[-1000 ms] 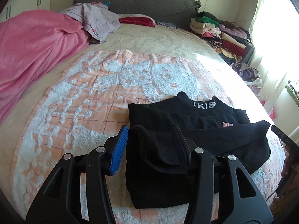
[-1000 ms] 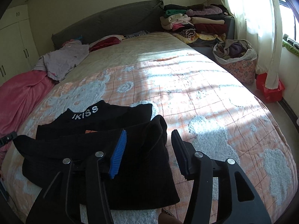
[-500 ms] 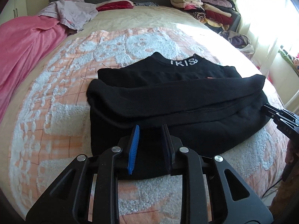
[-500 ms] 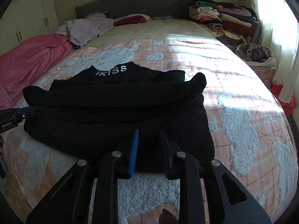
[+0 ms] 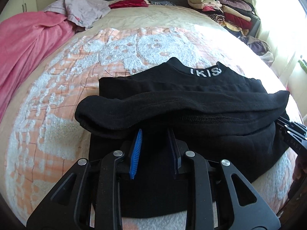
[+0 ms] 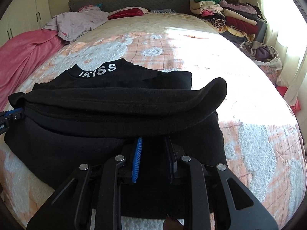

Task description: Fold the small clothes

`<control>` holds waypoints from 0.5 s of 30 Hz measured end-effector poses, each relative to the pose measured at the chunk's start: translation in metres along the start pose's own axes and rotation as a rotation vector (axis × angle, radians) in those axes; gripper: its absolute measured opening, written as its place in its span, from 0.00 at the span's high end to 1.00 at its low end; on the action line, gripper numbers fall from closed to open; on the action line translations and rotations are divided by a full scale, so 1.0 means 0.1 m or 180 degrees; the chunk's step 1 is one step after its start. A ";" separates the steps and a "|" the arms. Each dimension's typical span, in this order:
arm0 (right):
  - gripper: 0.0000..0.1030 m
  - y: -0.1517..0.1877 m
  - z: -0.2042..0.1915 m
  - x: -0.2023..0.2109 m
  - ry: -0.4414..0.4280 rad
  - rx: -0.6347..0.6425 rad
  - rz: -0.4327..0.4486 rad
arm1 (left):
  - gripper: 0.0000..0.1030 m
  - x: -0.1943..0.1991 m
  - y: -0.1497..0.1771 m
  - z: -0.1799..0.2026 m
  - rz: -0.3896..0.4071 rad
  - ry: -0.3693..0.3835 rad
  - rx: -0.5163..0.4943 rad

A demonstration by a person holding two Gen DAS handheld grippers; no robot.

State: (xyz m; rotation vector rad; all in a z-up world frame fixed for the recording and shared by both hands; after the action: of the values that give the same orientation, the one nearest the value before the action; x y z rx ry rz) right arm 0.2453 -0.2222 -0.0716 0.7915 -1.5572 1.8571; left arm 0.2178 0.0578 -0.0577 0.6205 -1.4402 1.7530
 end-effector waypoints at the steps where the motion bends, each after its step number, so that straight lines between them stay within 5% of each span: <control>1: 0.79 -0.04 0.00 -0.03 0.0001 -0.0011 0.0002 | 0.82 -0.02 -0.03 -0.02 0.0016 0.0012 0.0040; 15: 0.79 -0.65 0.07 -0.39 0.0139 -0.0317 0.0009 | 0.66 0.04 -0.43 -0.63 0.0617 -0.0036 0.0539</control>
State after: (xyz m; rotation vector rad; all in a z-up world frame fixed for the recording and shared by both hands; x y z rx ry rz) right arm 0.3202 -0.2222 -0.0589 0.6998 -1.6104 1.7721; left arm 0.2561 0.1222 -0.0443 0.5950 -1.4081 2.0420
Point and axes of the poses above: each gripper's, at about its wrist camera, not at the fingertips, and x roughly against the way its jaws point, z to its right, y to its underside, the point moved 4 cm from there along -x, roughly the way its jaws point, and after that the axes turned 13 degrees about y, right-handed, at the moved point
